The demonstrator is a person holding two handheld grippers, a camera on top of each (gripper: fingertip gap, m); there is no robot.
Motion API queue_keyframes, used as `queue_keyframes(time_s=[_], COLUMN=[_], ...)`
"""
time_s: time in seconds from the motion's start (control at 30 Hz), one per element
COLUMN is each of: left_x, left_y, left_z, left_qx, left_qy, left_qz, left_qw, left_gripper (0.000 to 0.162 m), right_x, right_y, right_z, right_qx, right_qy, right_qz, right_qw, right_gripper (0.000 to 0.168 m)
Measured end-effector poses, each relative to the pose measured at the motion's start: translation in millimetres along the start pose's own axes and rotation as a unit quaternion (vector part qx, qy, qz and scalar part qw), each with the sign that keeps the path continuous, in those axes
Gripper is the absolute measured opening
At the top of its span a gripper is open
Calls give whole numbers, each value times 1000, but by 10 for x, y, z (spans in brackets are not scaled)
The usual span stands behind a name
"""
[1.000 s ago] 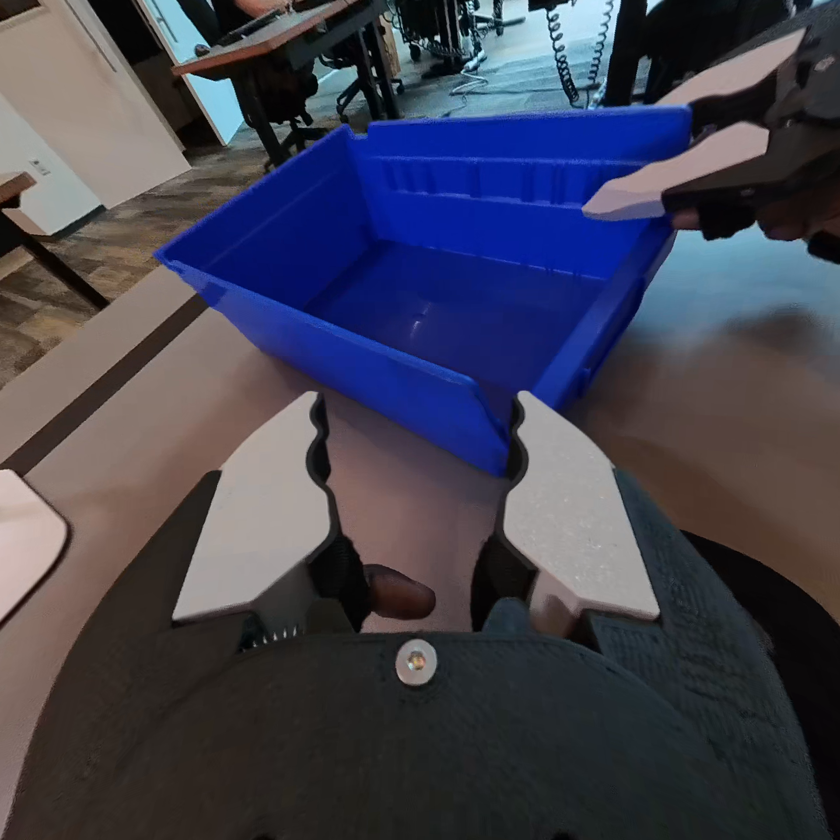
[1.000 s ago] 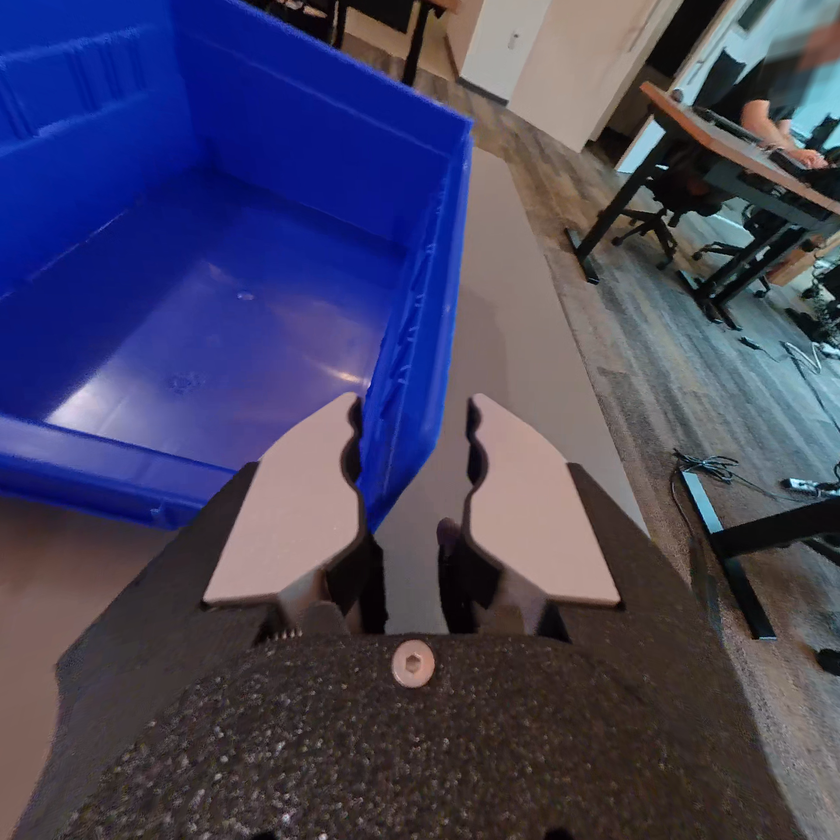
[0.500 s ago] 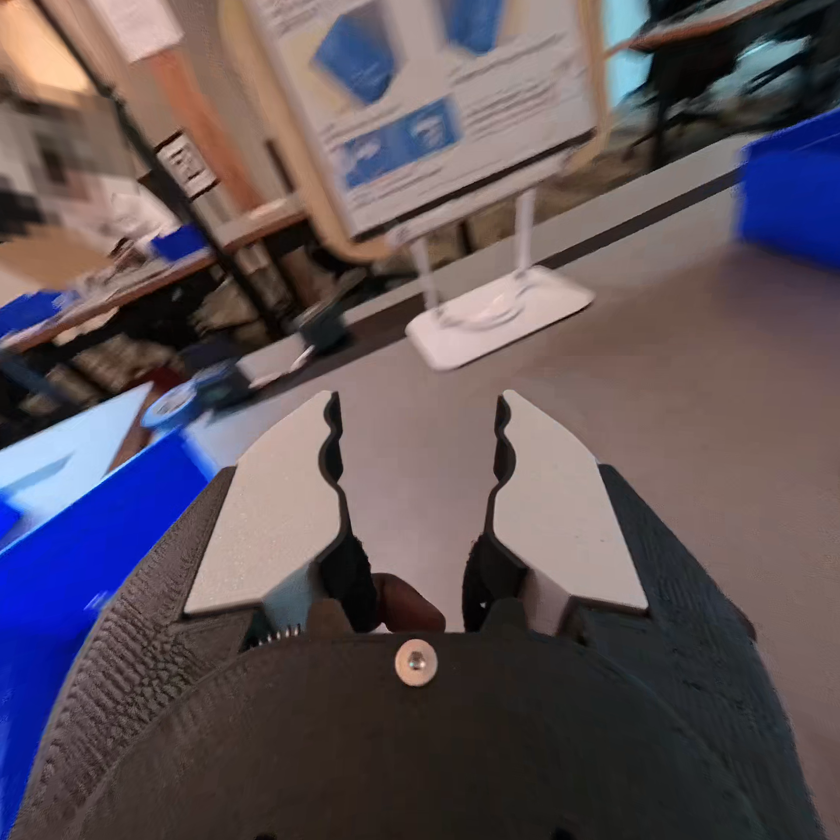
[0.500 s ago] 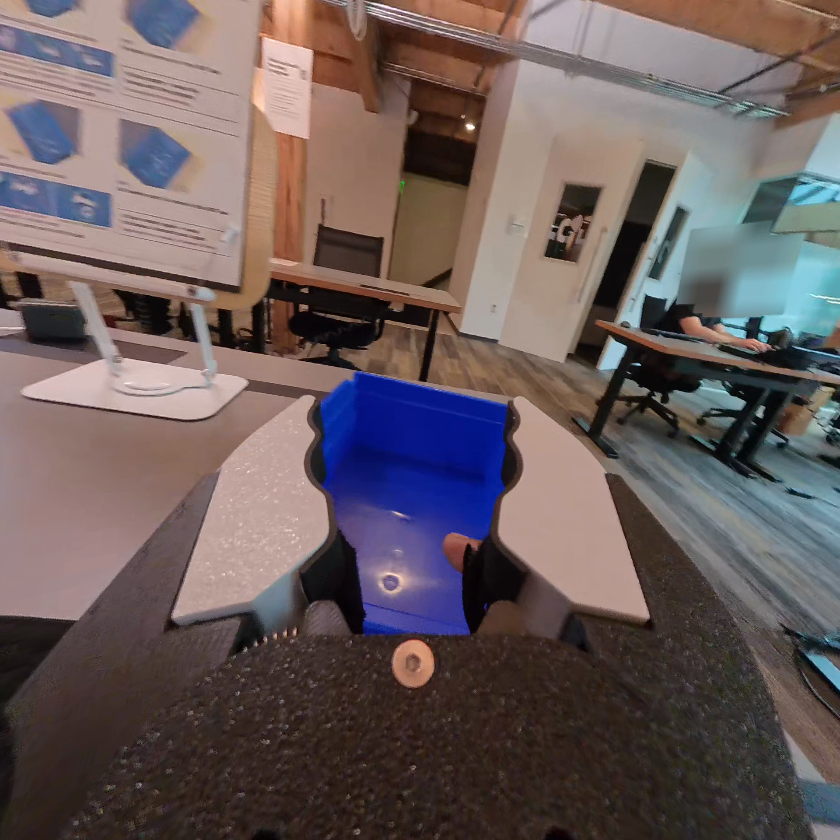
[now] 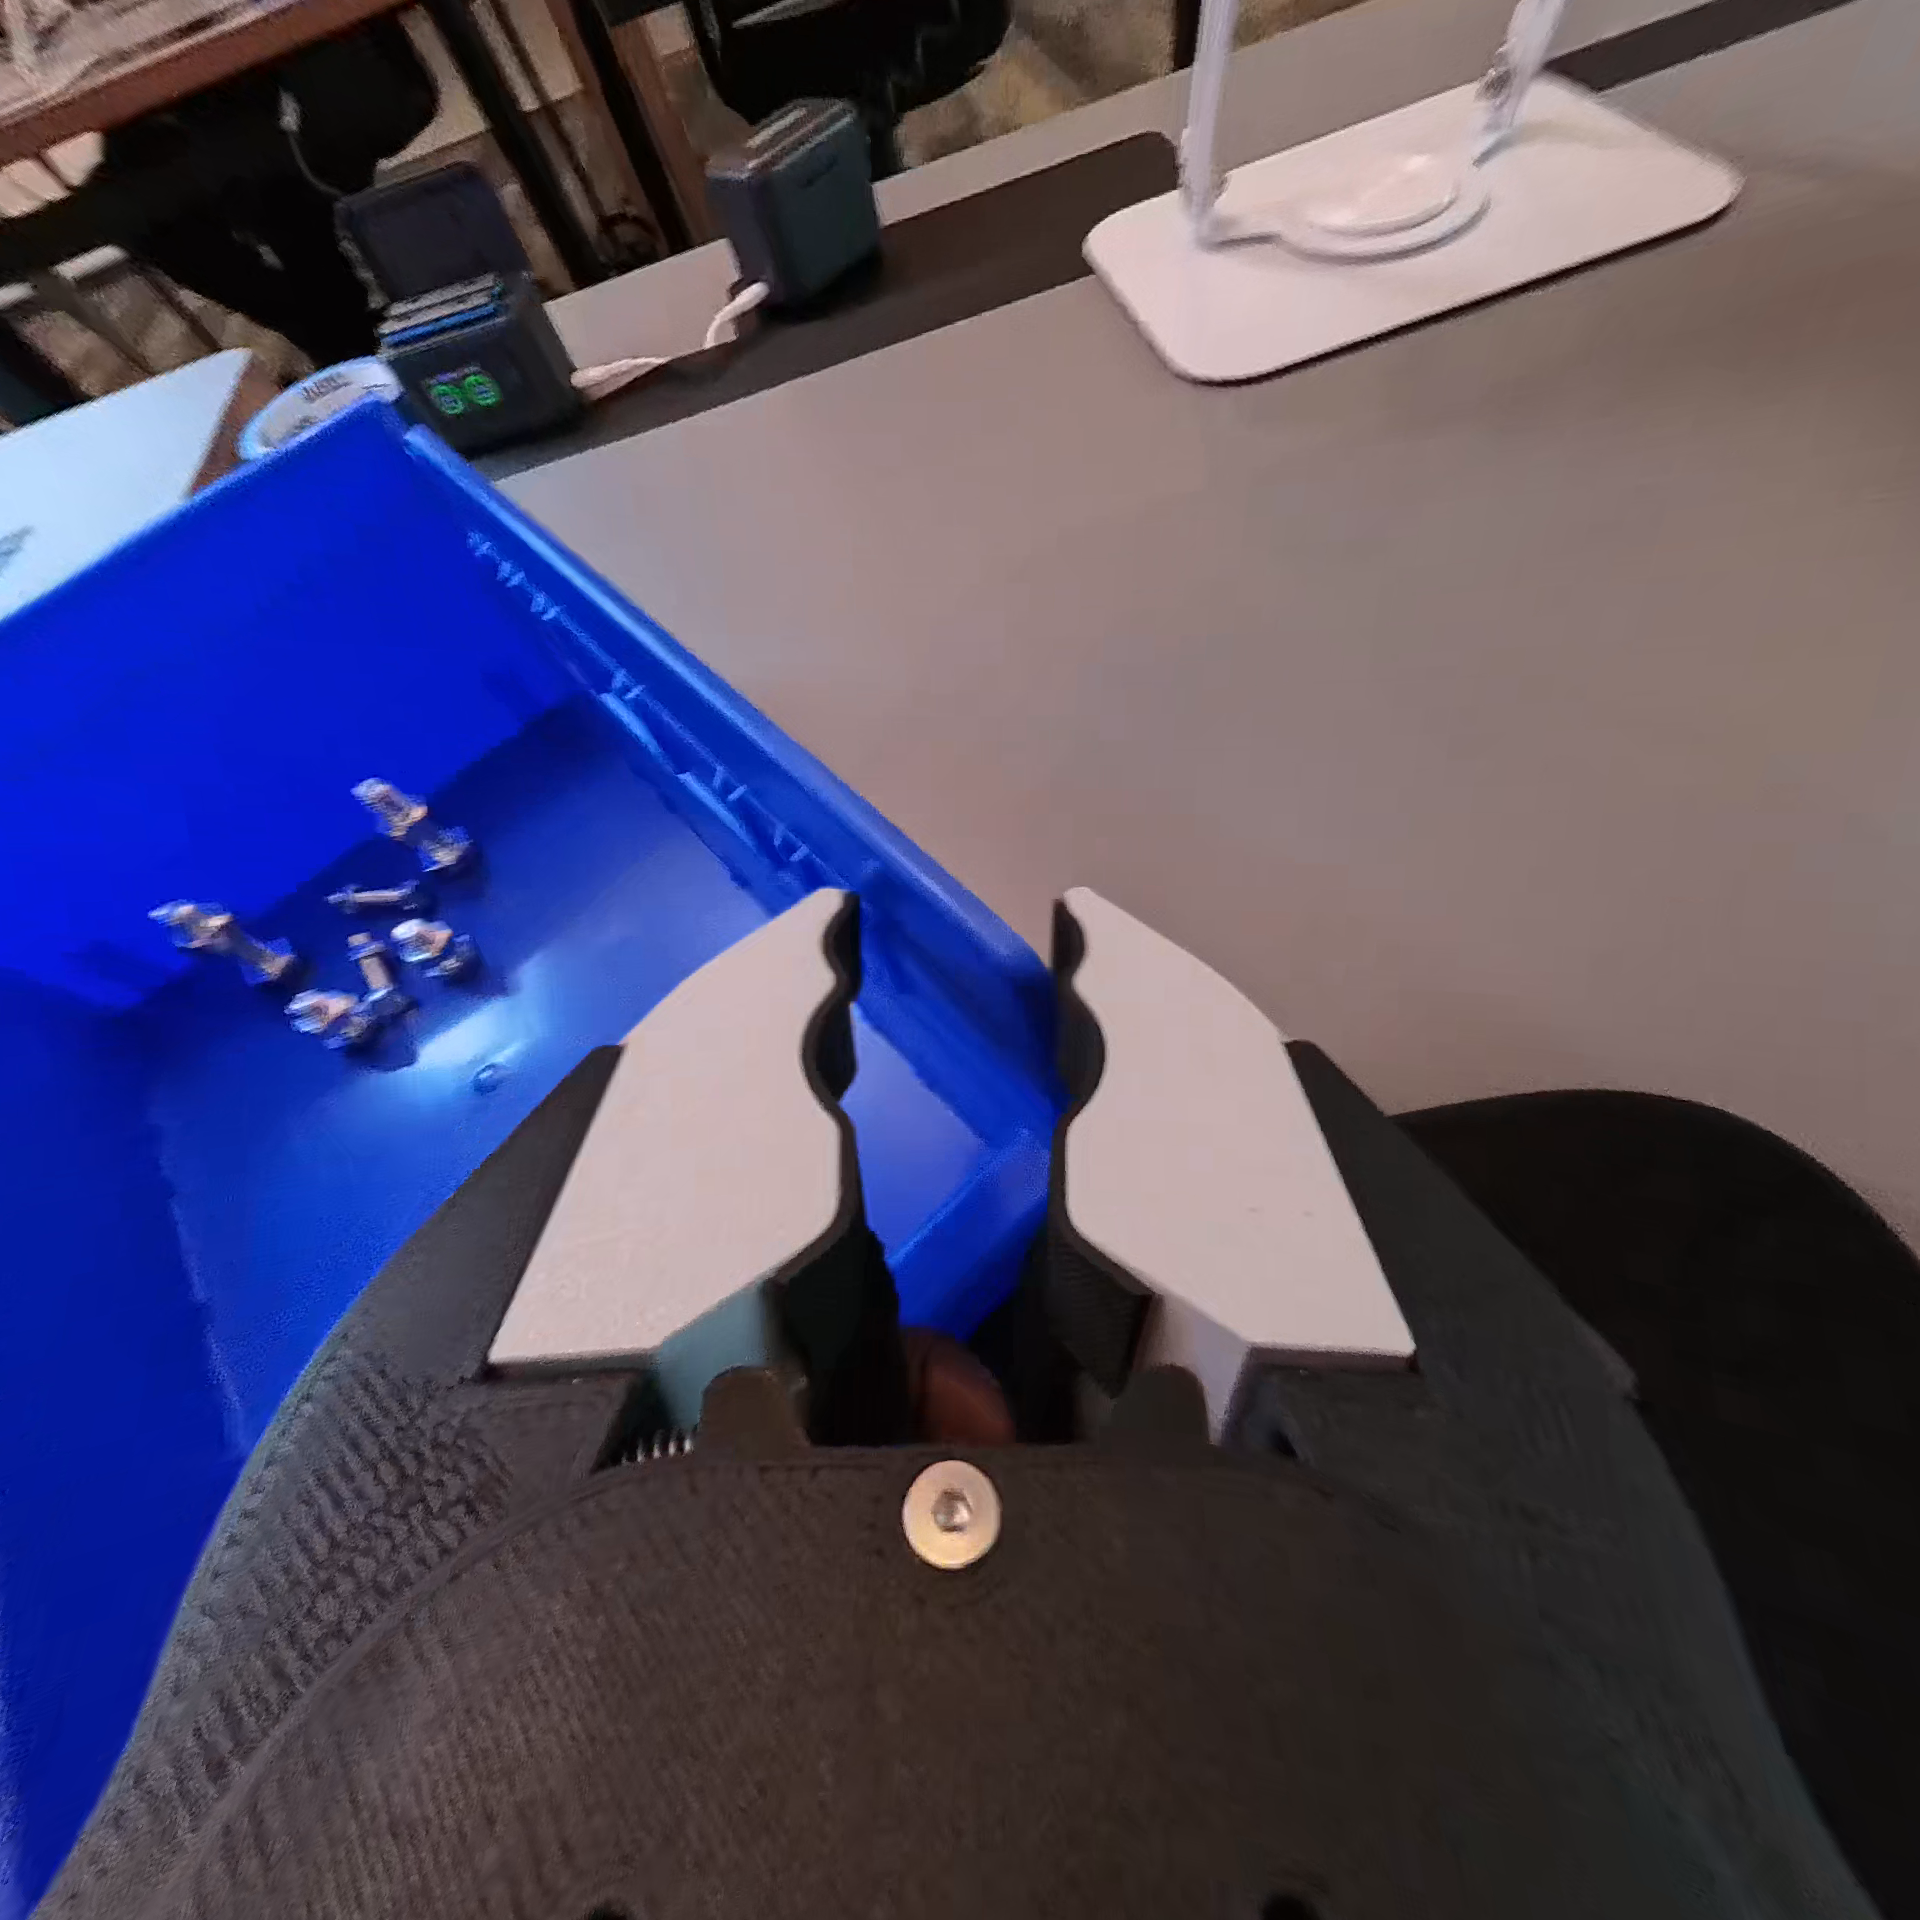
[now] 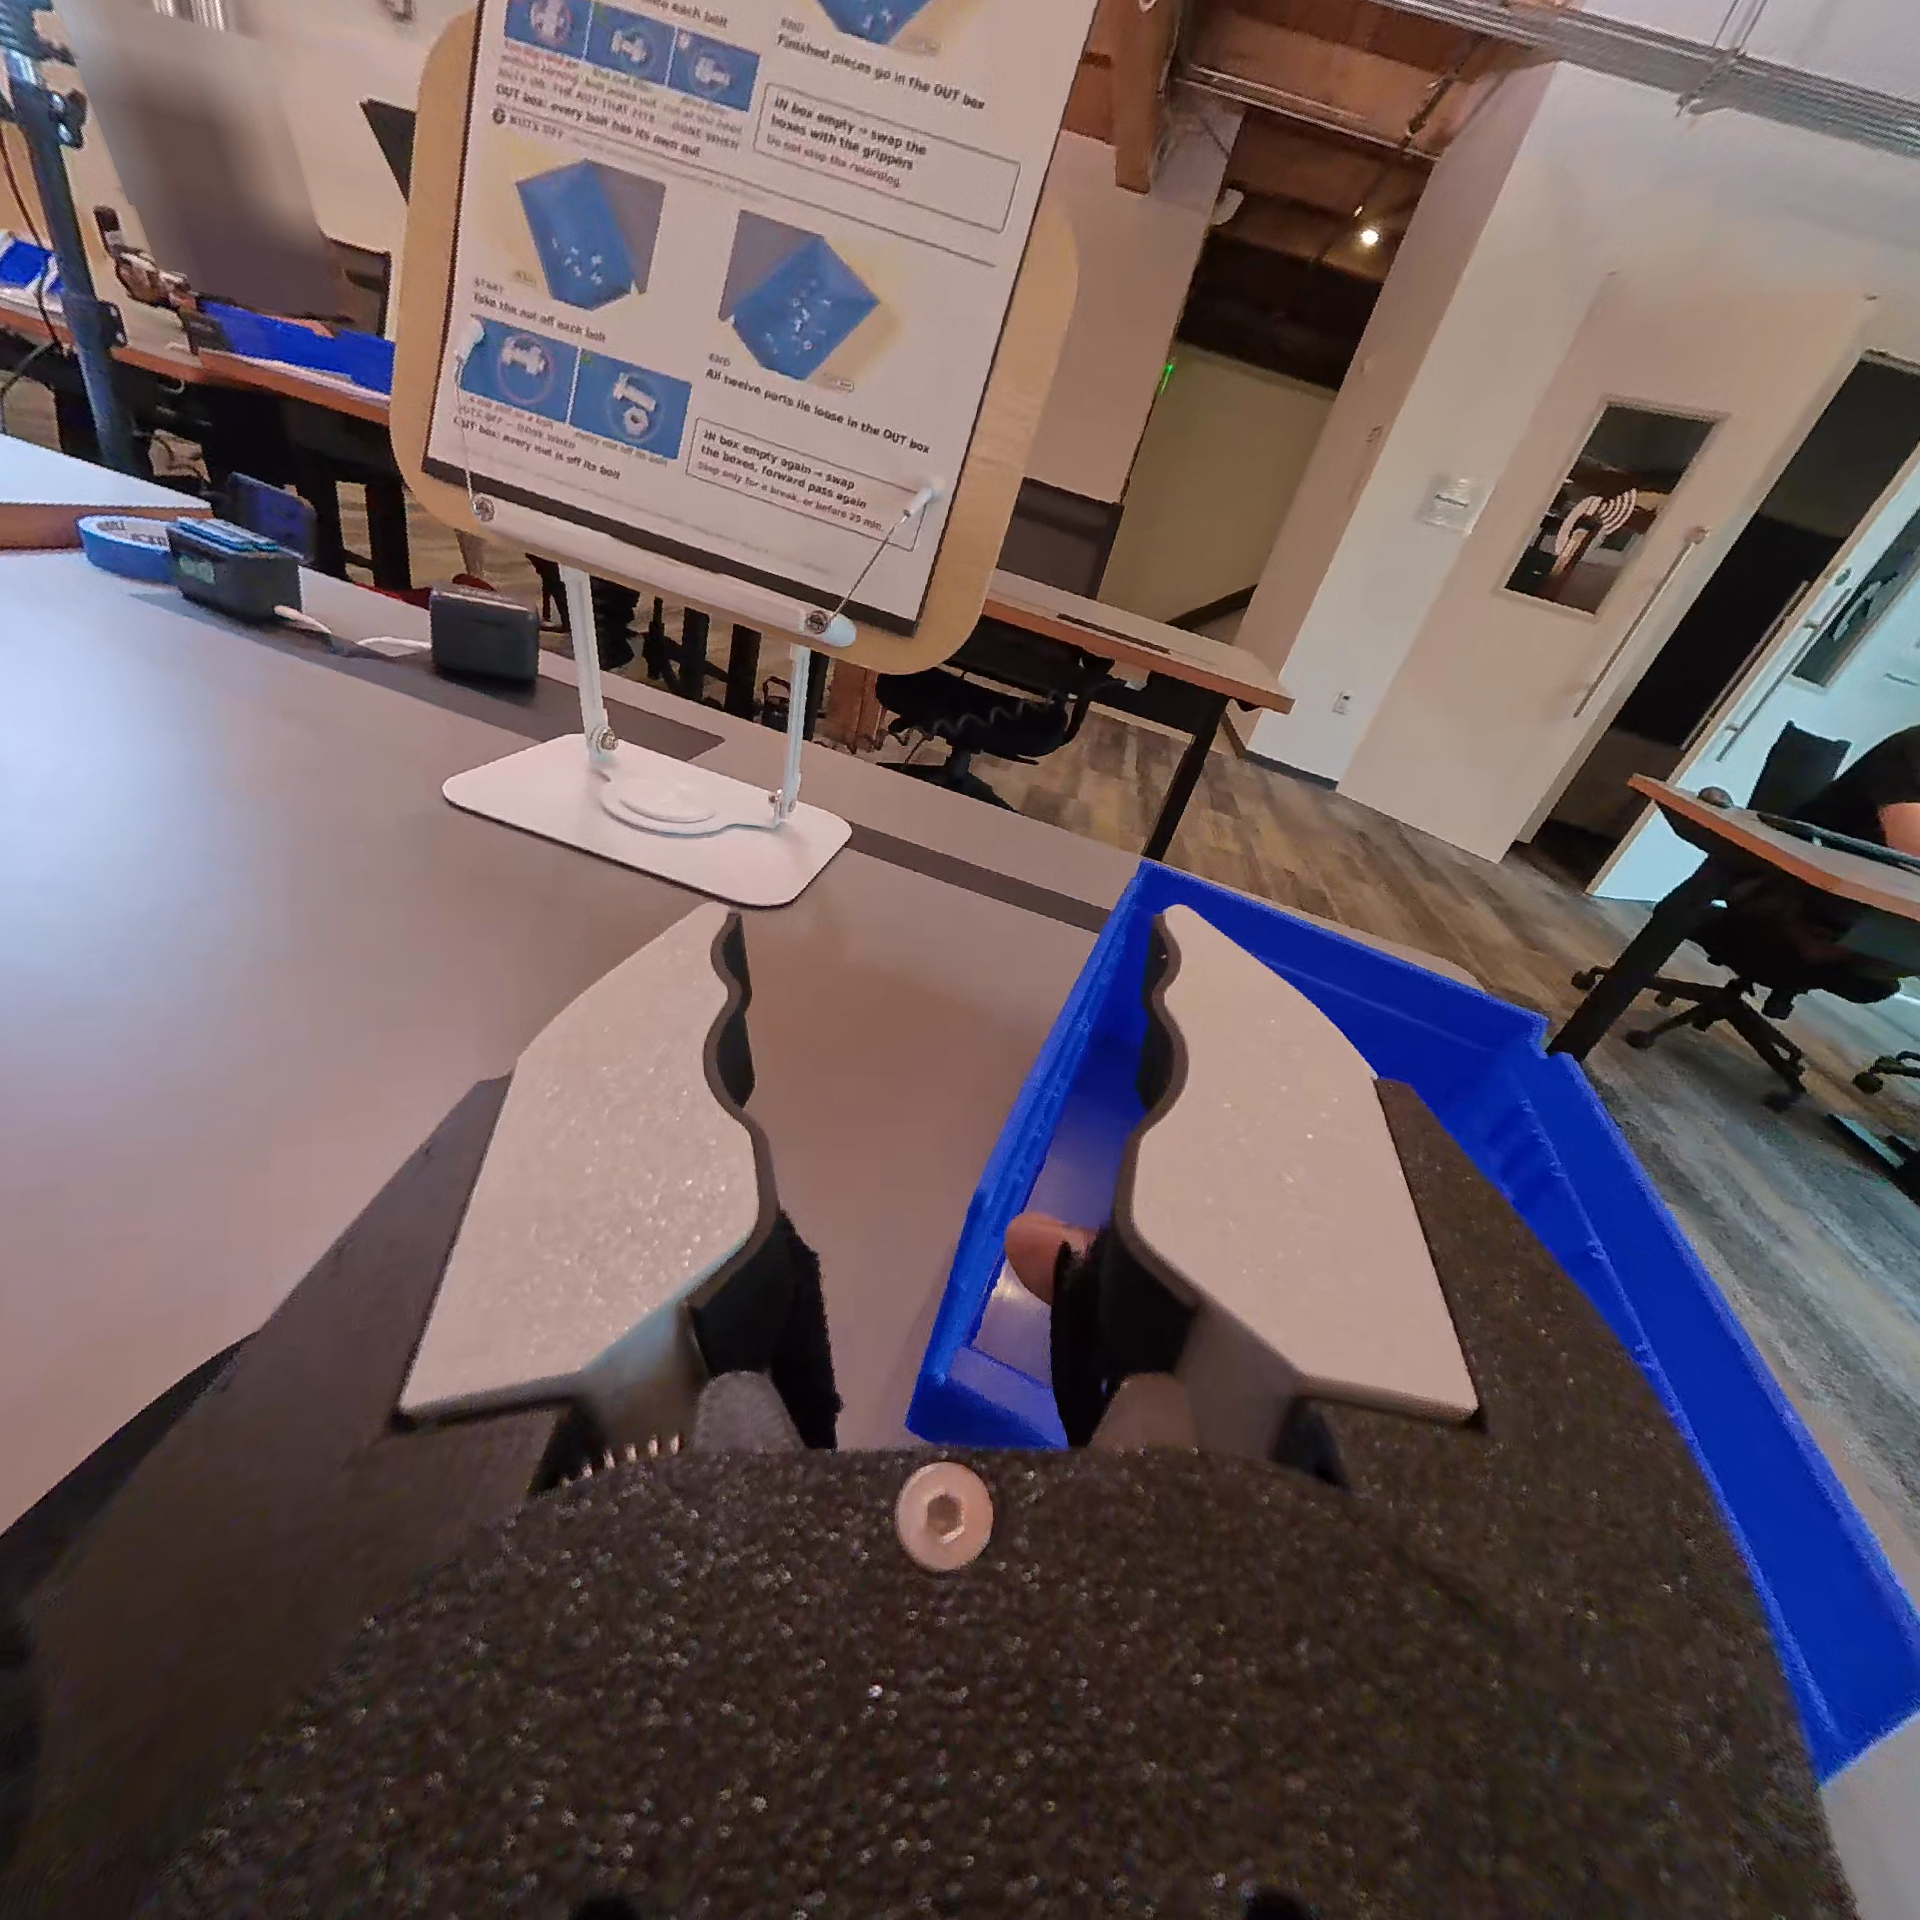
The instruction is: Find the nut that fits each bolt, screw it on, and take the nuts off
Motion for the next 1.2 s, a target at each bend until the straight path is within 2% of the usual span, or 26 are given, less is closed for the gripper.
queue_keyframes(time_s=[0.2,0.67,0.8,0.87,0.93,1.1,1.2], left_x=[57,411,424,429,423,169,-250], left_y=[66,167,203,211,175,-5,146], left_z=[46,174,194,206,254,625,828], left_qx=[28,79,84,82,92,159,156], left_qy=[-1,19,7,13,22,-46,-73], left_qz=[-6,-119,-119,-112,-112,-158,-136], left_qw=[1000,990,989,990,989,973,976], left_gripper=[34,31,28,28,40,47,48], right_x=[-29,-170,-195,-204,-208,-228,-268], right_y=[43,128,134,133,129,121,129], right_z=[-49,-101,-132,-134,-131,-148,-167], right_qx=[-3,-22,-30,-31,-31,-28,-29], right_qy=[10,-4,-6,-8,-9,0,3], right_qz=[4,21,25,26,26,29,34], right_qw=[1000,1000,999,999,999,999,999], right_gripper=[71,70,70,70,70,69,69])
Point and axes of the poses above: each gripper's, where its closed fingertips meet, y out along the fingers, z out of its top, x = y × z across the jaws, the point moved 3 cm from there along -y, back along the fingers
